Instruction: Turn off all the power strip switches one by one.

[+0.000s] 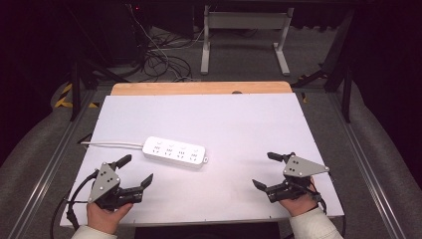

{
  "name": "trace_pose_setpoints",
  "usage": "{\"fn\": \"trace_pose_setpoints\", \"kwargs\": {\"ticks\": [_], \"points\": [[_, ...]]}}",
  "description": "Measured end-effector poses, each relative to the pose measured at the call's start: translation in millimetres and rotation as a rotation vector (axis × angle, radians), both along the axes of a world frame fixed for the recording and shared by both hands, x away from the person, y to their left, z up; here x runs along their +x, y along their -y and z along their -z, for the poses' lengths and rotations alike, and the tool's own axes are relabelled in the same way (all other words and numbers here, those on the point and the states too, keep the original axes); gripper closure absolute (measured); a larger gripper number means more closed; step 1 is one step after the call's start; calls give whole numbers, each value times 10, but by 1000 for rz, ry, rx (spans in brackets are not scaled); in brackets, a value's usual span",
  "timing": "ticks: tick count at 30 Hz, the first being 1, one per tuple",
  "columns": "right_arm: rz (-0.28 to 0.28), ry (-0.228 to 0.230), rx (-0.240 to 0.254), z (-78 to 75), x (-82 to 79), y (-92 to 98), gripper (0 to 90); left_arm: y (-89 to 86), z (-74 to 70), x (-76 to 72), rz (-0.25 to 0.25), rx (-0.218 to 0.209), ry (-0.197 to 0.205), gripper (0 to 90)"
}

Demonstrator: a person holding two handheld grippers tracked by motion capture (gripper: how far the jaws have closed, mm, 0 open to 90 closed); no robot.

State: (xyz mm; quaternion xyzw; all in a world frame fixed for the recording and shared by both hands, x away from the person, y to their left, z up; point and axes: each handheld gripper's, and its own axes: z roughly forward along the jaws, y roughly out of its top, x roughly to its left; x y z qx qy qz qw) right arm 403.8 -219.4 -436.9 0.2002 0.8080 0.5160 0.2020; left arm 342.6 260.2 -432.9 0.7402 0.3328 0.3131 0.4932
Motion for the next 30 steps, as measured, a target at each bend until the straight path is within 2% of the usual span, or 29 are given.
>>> {"fn": "trace_pose_setpoints", "kwargs": {"ticks": [3,4,7,12,14,15,16,18,22,23,24,26,30], "points": [[-11,-15,-3,9,6,-13,57,11,-8,1,-12,57,2,191],[-14,-17,0,8,6,-14,58,12,-9,5,-18,59,-6,191],[-16,-23,6,9,10,-15,55,0,-28,9,-16,37,-29,199],[-19,-28,5,14,11,-21,55,12,-47,10,-6,25,-58,223],[-21,-29,6,13,7,-24,56,21,-56,11,2,17,-72,248],[-20,-29,4,14,7,-28,56,13,-62,13,22,12,-79,295],[-20,-29,4,14,7,-28,56,11,-67,14,28,7,-86,295],[-25,-33,2,15,9,-32,60,16,-80,17,19,15,-85,297],[-35,-36,-2,22,11,-42,68,3,-126,51,19,37,-89,386],[-37,-34,-4,22,13,-44,69,3,-138,69,29,37,-102,419],[-36,-36,-2,22,10,-46,70,8,-145,89,37,32,-121,497],[-36,-37,-2,22,10,-46,71,11,-158,137,35,53,-140,510],[-38,-37,-4,26,15,-52,72,16,-198,227,34,43,-186,557]]}}
